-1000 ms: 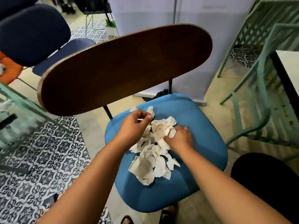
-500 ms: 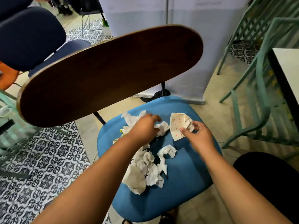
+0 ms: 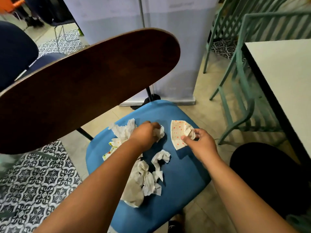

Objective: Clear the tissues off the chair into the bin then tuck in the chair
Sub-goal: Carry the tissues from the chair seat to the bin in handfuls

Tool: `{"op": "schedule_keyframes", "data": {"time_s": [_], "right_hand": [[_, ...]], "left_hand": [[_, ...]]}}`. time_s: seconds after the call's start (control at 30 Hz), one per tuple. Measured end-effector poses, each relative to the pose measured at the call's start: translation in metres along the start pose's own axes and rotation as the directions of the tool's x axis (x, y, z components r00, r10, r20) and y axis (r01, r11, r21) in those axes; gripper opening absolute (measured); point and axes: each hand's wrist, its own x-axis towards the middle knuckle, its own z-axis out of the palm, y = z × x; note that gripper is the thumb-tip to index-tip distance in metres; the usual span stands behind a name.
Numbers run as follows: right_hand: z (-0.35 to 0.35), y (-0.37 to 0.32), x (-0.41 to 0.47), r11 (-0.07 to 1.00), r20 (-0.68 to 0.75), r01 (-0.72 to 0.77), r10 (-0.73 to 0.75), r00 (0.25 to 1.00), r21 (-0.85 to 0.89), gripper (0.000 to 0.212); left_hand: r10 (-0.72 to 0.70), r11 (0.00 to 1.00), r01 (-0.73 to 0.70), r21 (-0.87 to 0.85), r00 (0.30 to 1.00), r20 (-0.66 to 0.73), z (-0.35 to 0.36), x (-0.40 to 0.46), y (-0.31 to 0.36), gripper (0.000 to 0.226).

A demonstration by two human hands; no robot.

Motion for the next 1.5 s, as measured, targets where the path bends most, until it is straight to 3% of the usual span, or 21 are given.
{"op": "schedule_keyframes", "data": {"time_s": [0.23, 0.33, 0.57, 0.73, 0.87, 1.0, 1.3, 1.5], "right_hand": [[-0.010, -0.003, -0.039, 0.999, -0.137, -0.035, 0.039, 0.990, 0.027, 0.033], [-0.016, -0.008, -0.065, 0.998, -0.227, -0.054, 0.059, 0.972, 0.028, 0.043], [-0.017, 0.014, -0.157, 0.975, -0.417, -0.161, 0.210, 0.884, 0.151, 0.052], [-0.025, 0.057, -0.245, 0.937, -0.499, -0.262, 0.345, 0.795, 0.231, 0.053], [-0.043, 0.095, -0.315, 0.887, -0.555, -0.337, 0.461, 0.693, 0.316, 0.047], [-0.066, 0.134, -0.385, 0.806, -0.599, -0.384, 0.592, 0.539, 0.450, 0.041], [-0.096, 0.254, -0.513, 0.617, -0.542, -0.464, 0.785, 0.300, 0.636, 0.054], [-0.132, 0.345, -0.572, 0.502, -0.444, -0.617, 0.857, 0.261, 0.606, 0.058]], "left_hand": [[0.101, 0.962, -0.124, -0.243, 0.989, -0.105, -0.015, -0.031, 0.011, 0.048], [0.148, 0.920, -0.182, -0.347, 0.981, -0.122, -0.022, -0.049, 0.019, 0.047], [0.365, 0.849, -0.344, -0.400, 0.931, -0.024, -0.023, -0.106, 0.038, 0.045], [0.502, 0.816, -0.447, -0.367, 0.862, 0.067, 0.015, -0.151, 0.059, 0.045], [0.607, 0.778, -0.523, -0.347, 0.769, 0.201, 0.056, -0.187, 0.098, 0.045], [0.713, 0.701, -0.636, -0.324, 0.640, 0.286, 0.107, -0.237, 0.145, 0.047], [0.733, 0.650, -0.703, -0.290, 0.478, 0.484, 0.220, -0.342, 0.227, 0.048], [0.702, 0.668, -0.689, -0.282, 0.458, 0.545, 0.295, -0.398, 0.267, 0.046]]}}
